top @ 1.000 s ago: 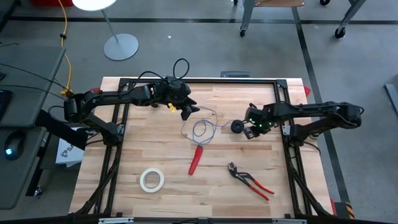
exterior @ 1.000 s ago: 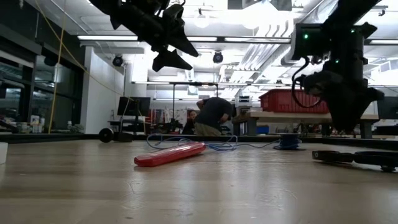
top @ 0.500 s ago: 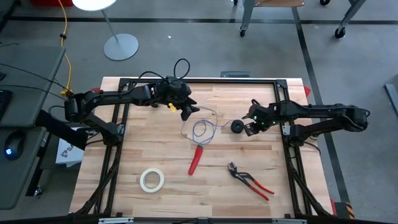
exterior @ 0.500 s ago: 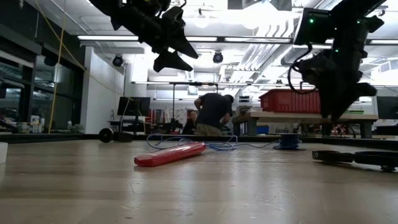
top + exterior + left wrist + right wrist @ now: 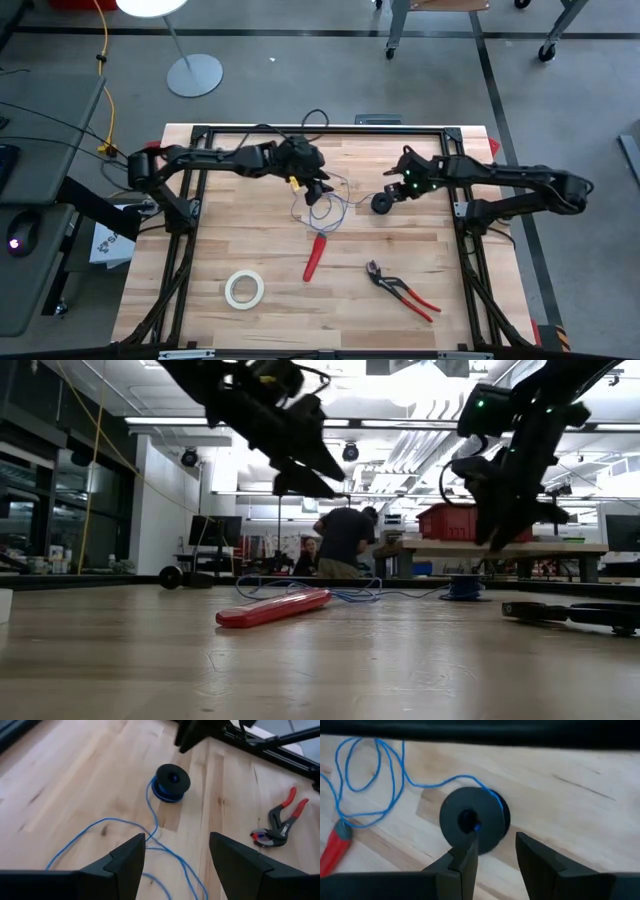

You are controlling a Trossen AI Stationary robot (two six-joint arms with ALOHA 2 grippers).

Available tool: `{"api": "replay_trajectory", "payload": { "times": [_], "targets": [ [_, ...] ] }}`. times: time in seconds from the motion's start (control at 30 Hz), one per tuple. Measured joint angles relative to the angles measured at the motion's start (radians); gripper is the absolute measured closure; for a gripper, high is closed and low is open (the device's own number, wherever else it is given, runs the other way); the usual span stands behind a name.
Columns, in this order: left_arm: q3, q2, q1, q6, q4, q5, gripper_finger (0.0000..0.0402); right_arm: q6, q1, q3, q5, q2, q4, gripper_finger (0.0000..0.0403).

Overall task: Coil cords
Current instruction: Uncoil the blue wire cable from the black spool

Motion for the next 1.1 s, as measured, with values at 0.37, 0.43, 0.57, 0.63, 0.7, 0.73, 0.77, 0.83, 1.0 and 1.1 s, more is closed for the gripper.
{"api": "replay_trajectory", "payload": {
  "times": [0.37,0.43,0.57,0.63,0.7,0.73,0.77,0.83,1.0,1.1],
  "targets": [
    [0.255,0.316,-0.058,0.041,0.012,0.002,0.0185,-0.195,-0.118,0.000,-0.189,0.097,0.067,0.0280],
    [0.298,0.362,-0.061,0.033,0.013,0.002,0.0185,-0.232,-0.121,0.000,-0.202,0.112,0.063,0.0279],
    [0.361,0.429,-0.065,0.026,0.013,-0.004,0.0185,-0.268,-0.121,0.000,-0.190,0.119,0.057,0.0279],
    [0.381,0.458,-0.065,0.025,0.021,-0.005,0.0185,-0.302,-0.122,0.000,-0.184,0.119,0.052,0.0279],
    [0.393,0.490,-0.065,0.014,0.021,0.012,0.0185,-0.335,-0.131,0.000,-0.189,0.119,0.043,0.0279],
    [0.397,0.509,-0.065,-0.001,0.018,0.031,0.0185,-0.350,-0.137,0.000,-0.191,0.119,0.038,0.0279],
    [0.403,0.527,-0.065,-0.016,0.015,0.051,0.0185,-0.361,-0.143,0.000,-0.192,0.119,0.034,0.0279],
    [0.414,0.553,-0.066,-0.042,0.010,0.068,0.0185,-0.394,-0.161,0.000,-0.208,0.119,0.039,0.0279],
    [0.428,0.573,-0.085,-0.038,0.030,0.057,0.0185,-0.459,-0.216,0.000,-0.287,0.119,0.053,0.0279],
    [0.426,0.578,-0.093,-0.036,0.044,0.051,0.0185,-0.498,-0.246,0.000,-0.341,0.119,0.056,0.0279]
  ]
}}
